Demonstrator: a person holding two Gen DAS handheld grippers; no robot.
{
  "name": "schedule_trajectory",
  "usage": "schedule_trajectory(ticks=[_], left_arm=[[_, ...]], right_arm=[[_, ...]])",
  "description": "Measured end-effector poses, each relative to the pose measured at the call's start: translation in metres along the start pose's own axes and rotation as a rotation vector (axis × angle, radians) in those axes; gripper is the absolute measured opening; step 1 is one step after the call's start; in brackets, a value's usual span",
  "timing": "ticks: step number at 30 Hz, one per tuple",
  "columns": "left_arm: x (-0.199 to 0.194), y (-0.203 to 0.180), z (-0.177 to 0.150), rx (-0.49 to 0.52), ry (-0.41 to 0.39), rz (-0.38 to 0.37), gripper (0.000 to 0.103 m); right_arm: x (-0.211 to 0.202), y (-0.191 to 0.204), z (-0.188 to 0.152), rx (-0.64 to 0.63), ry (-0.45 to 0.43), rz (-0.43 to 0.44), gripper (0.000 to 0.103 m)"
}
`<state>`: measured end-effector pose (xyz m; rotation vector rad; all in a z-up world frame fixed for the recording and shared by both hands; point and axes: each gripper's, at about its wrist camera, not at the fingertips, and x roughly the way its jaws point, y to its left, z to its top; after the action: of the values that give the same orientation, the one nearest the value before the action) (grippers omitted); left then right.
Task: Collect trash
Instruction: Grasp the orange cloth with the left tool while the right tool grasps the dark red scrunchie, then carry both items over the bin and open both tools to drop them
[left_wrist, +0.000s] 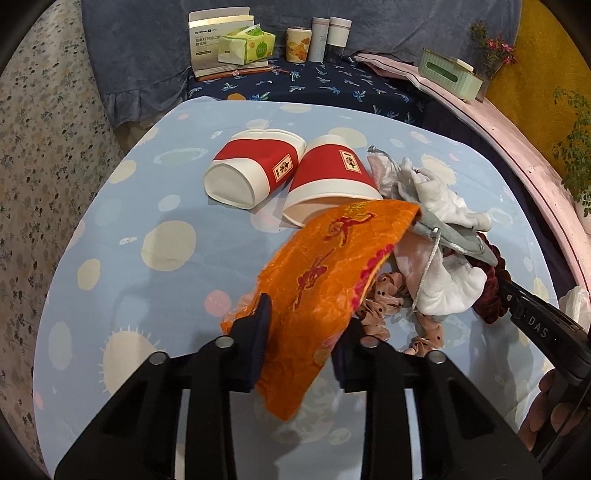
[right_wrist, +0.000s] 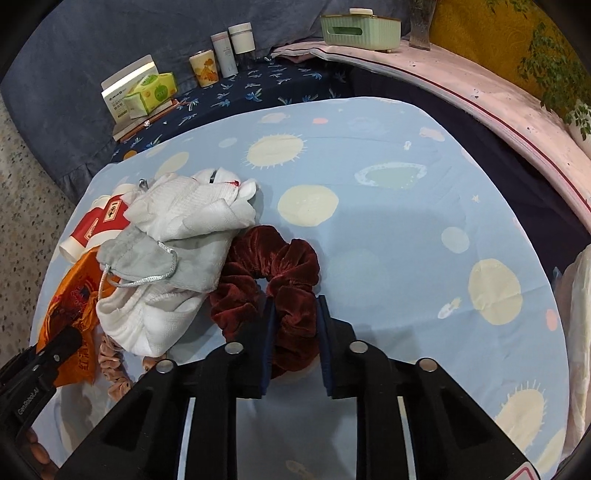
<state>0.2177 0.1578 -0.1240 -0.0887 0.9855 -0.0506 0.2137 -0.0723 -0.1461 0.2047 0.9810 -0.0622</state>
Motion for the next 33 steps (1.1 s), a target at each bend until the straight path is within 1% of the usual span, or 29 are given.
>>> schedule_trajectory(ticks=[1, 4, 7, 13, 19, 25, 33], left_arm=[[-0.002, -0.001, 0.0, 0.001, -0.003, 0.001, 0.021], [-0.01, -0.004, 0.001, 0.005, -0.02, 0.003, 0.016], [-0.022, -0.009, 0.003, 0.013, -0.042, 0.004, 0.015], [-0.052, -0.025, 0.008, 0.026, -0.087, -0.014, 0.013], [-0.09, -0.05, 0.015, 0.039, -0.145, -0.056, 0.013], [-0.125, -0.094, 0.019, 0.087, -0.198, -0.115, 0.013], [-0.154, -0.17, 0.013, 0.187, -0.227, -0.194, 0.013]], right_arm=[[-0.001, -0.001, 0.0, 0.0, 0.0, -0.002, 0.013], [-0.009, -0.001, 0.001, -0.006, -0.015, -0.008, 0.012], [-0.022, -0.002, 0.002, -0.011, -0.044, -0.009, 0.011], [-0.065, -0.009, 0.007, -0.01, -0.13, -0.002, 0.011], [-0.114, -0.026, 0.012, 0.017, -0.214, 0.017, 0.011], [-0.165, -0.052, 0.014, 0.046, -0.298, 0.017, 0.011], [-0.217, -0.104, 0.005, 0.113, -0.386, -0.017, 0.011]])
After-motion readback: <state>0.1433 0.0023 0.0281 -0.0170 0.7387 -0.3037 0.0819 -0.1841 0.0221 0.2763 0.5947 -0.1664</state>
